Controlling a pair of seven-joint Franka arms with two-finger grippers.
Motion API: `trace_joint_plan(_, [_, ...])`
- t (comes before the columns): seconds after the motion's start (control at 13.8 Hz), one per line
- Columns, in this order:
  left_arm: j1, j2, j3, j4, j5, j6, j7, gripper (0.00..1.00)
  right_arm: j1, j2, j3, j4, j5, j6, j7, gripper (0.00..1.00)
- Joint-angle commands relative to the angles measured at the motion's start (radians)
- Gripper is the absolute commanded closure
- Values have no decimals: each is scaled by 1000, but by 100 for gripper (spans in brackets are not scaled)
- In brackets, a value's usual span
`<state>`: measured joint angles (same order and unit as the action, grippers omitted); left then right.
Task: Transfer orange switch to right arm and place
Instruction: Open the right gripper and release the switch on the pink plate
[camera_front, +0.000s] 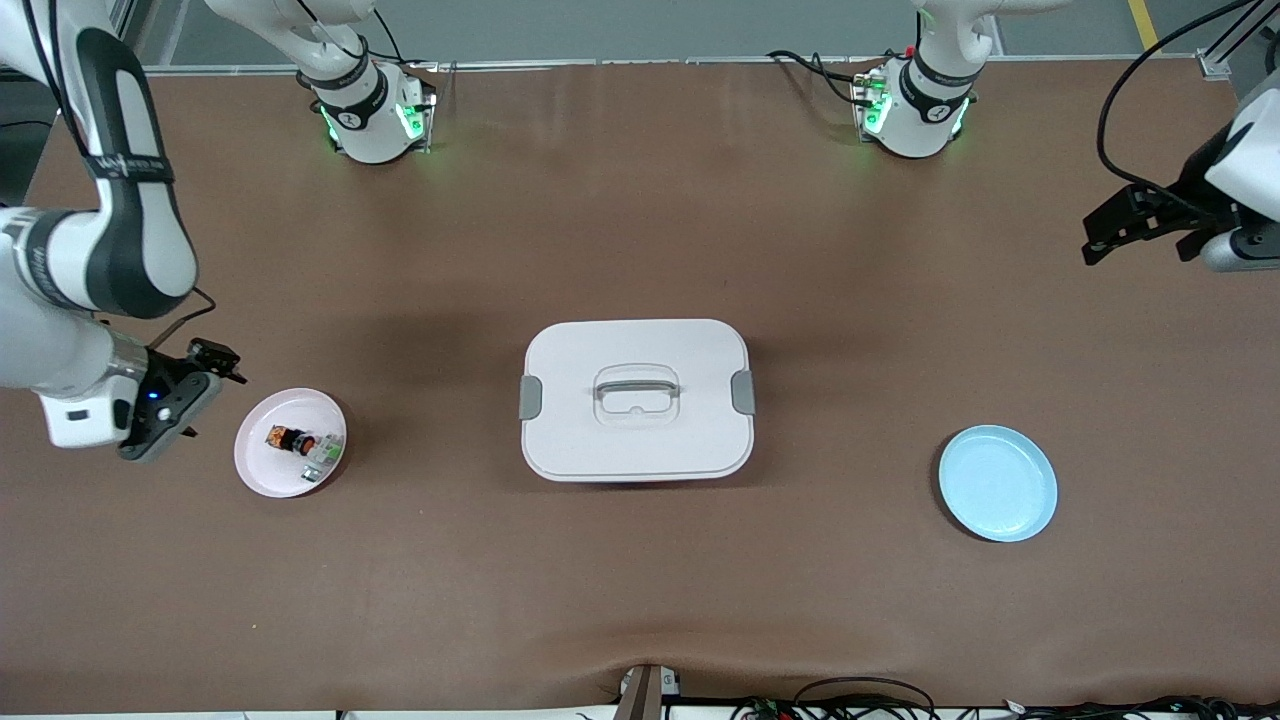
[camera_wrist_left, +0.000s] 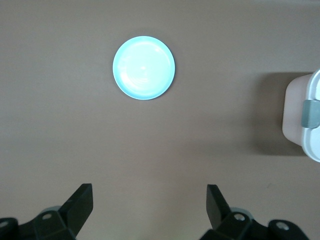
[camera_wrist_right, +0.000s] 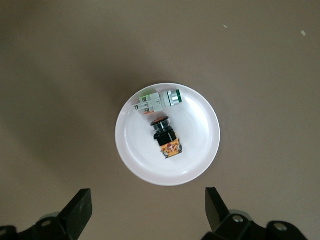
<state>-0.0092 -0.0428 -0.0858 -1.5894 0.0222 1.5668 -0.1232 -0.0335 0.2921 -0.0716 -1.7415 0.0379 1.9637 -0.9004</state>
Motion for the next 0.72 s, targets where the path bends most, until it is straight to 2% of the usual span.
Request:
trace_joint_plan(0.0, [0, -5, 8, 20, -13, -24, -10, 0, -14, -5, 10, 107, 5, -116, 165, 0])
trace_joint_plan(0.29, [8, -6, 5, 20, -12, -22, 0, 0, -11, -2, 10, 226, 3, -224, 414, 0])
trace_joint_plan(0.43, [11, -6, 9, 19, -12, -24, 63, 0, -13, -1, 12, 266, 8, -273, 603, 0])
trace_joint_plan(0.65, [18, -3, 9, 16, -12, -24, 76, 0, -11, -5, 15, 318, 4, -298, 831, 0])
